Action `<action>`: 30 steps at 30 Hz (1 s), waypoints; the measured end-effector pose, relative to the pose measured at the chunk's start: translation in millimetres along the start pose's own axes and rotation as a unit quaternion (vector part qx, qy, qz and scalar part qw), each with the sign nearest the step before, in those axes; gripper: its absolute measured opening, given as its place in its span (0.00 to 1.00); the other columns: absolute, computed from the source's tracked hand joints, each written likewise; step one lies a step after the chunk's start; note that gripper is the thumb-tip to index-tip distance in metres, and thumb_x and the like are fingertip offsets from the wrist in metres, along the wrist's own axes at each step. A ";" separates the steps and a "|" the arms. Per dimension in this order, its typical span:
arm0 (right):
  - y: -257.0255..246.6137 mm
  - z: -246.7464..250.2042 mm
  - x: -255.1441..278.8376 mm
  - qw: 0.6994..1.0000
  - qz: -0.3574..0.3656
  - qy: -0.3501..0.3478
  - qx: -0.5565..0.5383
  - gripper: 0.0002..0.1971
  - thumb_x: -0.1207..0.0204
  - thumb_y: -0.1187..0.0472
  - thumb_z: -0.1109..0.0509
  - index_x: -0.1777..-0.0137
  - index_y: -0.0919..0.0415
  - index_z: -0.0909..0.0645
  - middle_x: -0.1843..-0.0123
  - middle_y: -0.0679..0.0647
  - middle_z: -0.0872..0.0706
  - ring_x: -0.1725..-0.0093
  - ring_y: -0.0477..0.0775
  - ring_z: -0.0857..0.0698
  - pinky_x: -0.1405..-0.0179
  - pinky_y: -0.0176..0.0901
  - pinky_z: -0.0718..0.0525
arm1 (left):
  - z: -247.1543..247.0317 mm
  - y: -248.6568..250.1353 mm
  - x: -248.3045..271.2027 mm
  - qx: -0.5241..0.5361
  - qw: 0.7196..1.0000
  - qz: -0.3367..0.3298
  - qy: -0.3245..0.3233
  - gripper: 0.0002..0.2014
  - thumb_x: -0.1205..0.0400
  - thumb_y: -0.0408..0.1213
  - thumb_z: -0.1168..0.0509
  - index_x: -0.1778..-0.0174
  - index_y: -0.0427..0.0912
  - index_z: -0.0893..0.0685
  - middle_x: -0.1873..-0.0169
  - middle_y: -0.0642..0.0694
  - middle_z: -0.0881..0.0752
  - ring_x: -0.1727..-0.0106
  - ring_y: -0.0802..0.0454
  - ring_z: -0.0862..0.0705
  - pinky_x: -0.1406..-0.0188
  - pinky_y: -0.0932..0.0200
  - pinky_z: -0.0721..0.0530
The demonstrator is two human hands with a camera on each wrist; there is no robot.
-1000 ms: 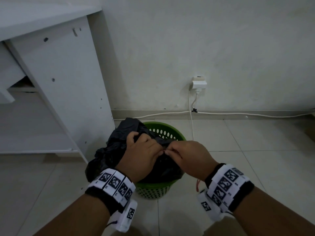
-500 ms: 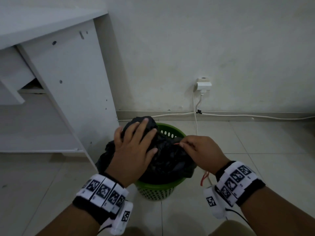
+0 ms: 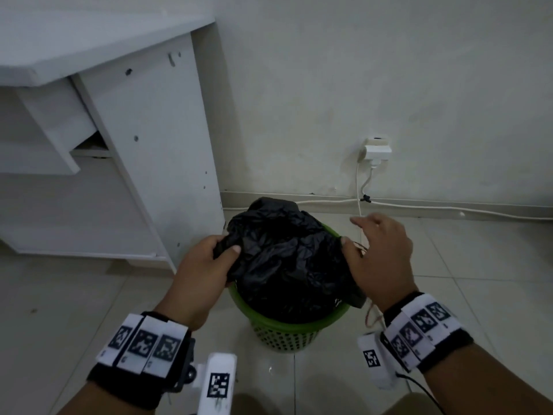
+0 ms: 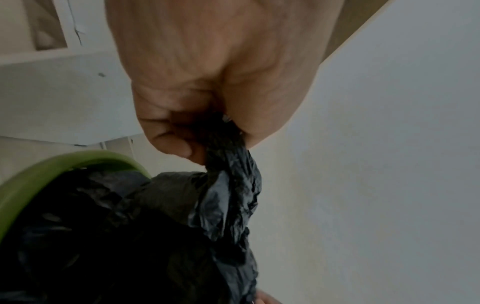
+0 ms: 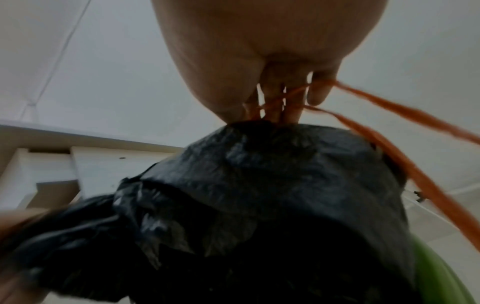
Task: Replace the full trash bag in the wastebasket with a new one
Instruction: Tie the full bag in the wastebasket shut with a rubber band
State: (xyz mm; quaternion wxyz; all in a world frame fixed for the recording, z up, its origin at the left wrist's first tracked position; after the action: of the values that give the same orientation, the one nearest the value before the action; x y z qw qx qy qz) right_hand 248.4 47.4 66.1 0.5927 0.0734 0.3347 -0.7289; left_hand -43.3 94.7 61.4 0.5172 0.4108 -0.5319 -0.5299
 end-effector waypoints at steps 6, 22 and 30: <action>-96.8 -4.9 21.7 0.965 0.217 -0.104 -0.101 0.30 0.32 0.38 0.25 0.34 0.53 0.18 0.34 0.50 0.19 0.28 0.55 0.23 0.30 0.57 0.29 | -24.5 21.6 10.2 0.106 0.991 -0.059 -0.056 0.18 0.18 0.31 0.29 0.33 0.43 0.17 0.42 0.48 0.09 0.40 0.52 0.10 0.46 0.59 0.12; -124.6 -10.6 26.5 0.919 0.087 -0.125 -0.364 0.23 0.27 0.43 0.24 0.37 0.55 0.18 0.42 0.45 0.13 0.40 0.44 0.15 0.42 0.42 0.16 | -5.4 33.8 15.2 0.096 0.984 -0.151 0.009 0.08 0.17 0.24 0.33 0.45 0.34 0.12 0.55 0.39 0.07 0.54 0.48 0.09 0.53 0.54 0.09; -128.4 -9.3 14.7 0.874 0.021 -0.160 -0.457 0.16 0.21 0.73 0.33 0.37 0.58 0.17 0.45 0.47 0.10 0.43 0.44 0.12 0.41 0.41 0.14 | -8.3 34.5 16.6 0.031 0.982 -0.184 -0.006 0.10 0.17 0.24 0.32 0.45 0.39 0.11 0.61 0.46 0.10 0.60 0.57 0.13 0.58 0.63 0.14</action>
State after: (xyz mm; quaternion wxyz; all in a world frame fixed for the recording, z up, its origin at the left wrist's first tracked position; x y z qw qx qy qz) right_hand 124.2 50.2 103.1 0.6207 -0.3168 0.5294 -0.4838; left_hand -33.4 80.7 96.6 0.3948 0.5142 -0.4664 -0.6018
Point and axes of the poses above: each hand's wrist, its own x-axis away from the middle knuckle, its own z-axis out of the back of the hand, y = z × x, the point moved 4 cm from there along -x, towards the middle knuckle
